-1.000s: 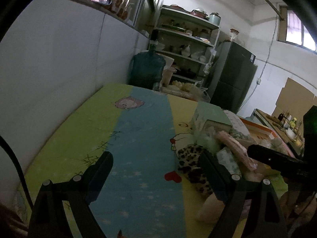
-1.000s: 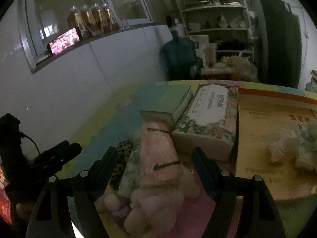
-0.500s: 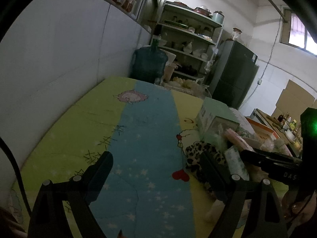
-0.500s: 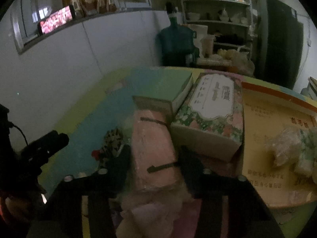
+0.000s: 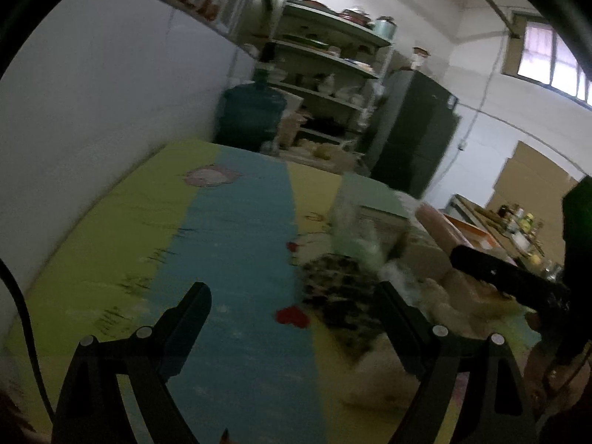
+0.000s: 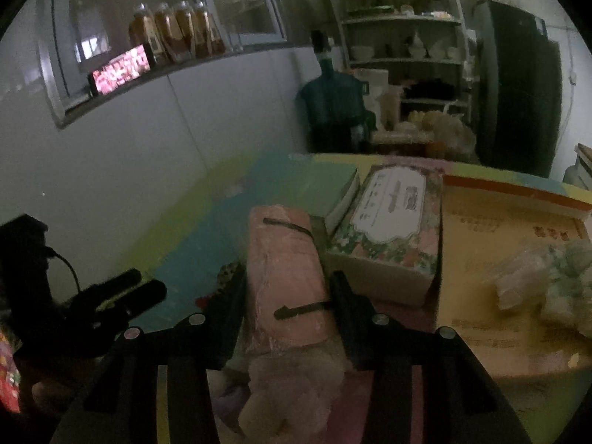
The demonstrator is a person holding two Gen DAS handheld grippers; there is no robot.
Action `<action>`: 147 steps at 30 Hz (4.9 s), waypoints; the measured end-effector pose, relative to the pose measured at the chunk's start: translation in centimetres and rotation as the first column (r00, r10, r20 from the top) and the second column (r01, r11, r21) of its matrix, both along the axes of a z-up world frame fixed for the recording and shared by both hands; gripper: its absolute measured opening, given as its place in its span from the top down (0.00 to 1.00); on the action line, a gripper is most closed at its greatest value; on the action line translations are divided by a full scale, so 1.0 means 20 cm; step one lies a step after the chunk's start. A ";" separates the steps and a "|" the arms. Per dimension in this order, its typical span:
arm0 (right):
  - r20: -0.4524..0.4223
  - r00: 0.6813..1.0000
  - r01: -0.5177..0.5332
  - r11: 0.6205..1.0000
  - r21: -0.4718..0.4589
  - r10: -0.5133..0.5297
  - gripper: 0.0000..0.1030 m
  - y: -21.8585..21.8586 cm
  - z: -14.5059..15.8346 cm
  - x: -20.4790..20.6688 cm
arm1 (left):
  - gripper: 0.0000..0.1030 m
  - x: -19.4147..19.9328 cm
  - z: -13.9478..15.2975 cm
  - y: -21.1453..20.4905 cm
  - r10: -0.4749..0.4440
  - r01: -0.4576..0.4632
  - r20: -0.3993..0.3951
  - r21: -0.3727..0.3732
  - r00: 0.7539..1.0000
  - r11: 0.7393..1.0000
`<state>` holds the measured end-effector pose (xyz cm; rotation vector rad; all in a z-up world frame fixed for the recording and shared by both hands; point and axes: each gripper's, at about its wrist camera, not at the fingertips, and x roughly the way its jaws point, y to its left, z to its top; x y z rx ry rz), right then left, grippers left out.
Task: Organize soft objects
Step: 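Grasp pink rolled towel with right tool while left tool grasps beige teddy bear, then carry teddy bear in left tool while right tool carries pink towel to the box, then lower teddy bear into box and open left tool while right tool releases pink towel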
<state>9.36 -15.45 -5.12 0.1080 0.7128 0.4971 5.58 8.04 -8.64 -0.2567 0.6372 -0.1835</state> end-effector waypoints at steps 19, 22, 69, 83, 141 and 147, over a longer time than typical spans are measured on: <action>0.018 0.998 0.057 0.998 0.022 -0.057 0.55 -0.11 0.03 -0.15 | 0.19 0.00 -0.18 -0.20 -0.464 0.458 -0.072 -0.080 0.883 0.885; 0.020 0.997 0.070 0.997 0.020 -0.070 0.55 -0.12 0.03 -0.17 | 0.38 0.02 -0.17 -0.20 -0.490 0.485 -0.051 -0.087 0.870 0.870; 0.145 0.948 0.273 0.959 0.083 -0.282 0.55 -0.58 0.21 -0.39 | 0.50 -0.11 0.30 -0.53 -0.446 0.461 0.182 -0.049 0.876 0.886; 0.153 0.917 0.355 0.929 0.109 -0.368 0.55 -0.91 0.21 -0.37 | 0.50 0.05 0.35 -0.84 -0.439 0.449 0.158 -0.035 0.885 0.893; -0.123 0.958 0.260 0.965 -0.024 -0.261 0.55 -1.50 -0.18 0.52 | 0.47 0.87 0.00 -1.60 -0.172 0.171 -0.170 -0.019 0.970 0.985; -0.147 0.959 0.244 0.970 -0.010 -0.243 0.53 -1.50 -0.22 0.53 | 0.45 0.90 -0.03 -1.56 -0.167 0.159 -0.207 -0.056 0.964 0.986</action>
